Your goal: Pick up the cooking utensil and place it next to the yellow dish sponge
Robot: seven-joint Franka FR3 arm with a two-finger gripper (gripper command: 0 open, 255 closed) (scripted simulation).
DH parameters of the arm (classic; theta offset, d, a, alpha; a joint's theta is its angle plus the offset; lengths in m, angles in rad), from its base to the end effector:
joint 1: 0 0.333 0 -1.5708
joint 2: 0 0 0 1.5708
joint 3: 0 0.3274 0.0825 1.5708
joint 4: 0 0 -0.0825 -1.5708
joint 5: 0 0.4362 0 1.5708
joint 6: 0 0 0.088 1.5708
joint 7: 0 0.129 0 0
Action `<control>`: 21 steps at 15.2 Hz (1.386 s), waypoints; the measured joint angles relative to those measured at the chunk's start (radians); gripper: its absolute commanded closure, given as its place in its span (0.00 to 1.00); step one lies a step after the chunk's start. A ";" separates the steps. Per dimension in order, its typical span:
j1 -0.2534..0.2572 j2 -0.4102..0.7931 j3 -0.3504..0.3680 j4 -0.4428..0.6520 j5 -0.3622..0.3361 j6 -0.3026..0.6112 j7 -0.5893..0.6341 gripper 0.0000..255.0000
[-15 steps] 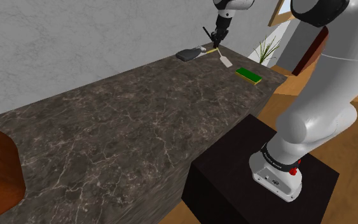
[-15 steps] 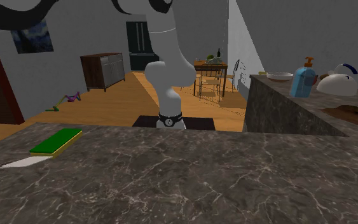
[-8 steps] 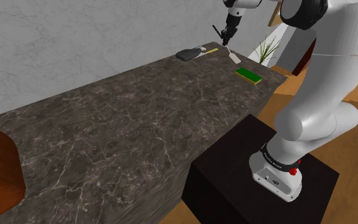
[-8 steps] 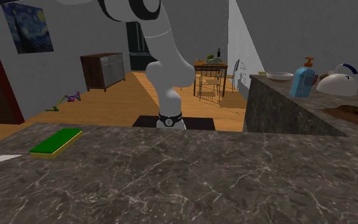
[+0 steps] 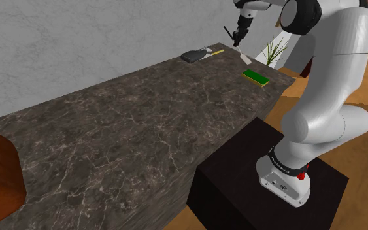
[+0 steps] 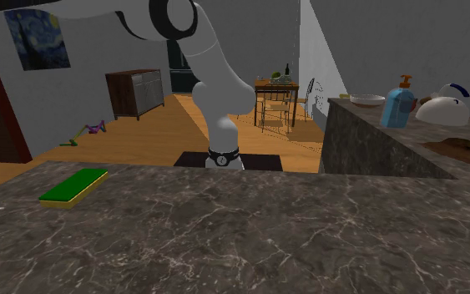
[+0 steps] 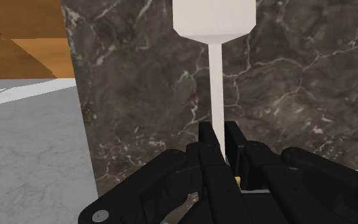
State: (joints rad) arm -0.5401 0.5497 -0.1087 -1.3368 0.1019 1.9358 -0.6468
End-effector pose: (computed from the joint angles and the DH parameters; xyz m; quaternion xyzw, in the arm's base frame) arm 0.6329 -0.4490 0.3894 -0.9994 0.0092 -0.0329 0.0000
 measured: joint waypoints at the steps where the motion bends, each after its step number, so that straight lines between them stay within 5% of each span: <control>1: 0.001 0.003 0.000 -0.008 0.000 0.011 0.000 1.00; 18: 0.000 0.041 0.004 -0.107 0.009 0.148 -0.012 1.00; 19: 0.000 0.041 0.004 -0.107 0.009 0.148 -0.012 0.00; 21: 0.000 0.041 0.004 -0.107 0.009 0.148 -0.012 0.00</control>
State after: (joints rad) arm -0.5400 0.5912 -0.1045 -1.4434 0.1107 2.0838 -0.6589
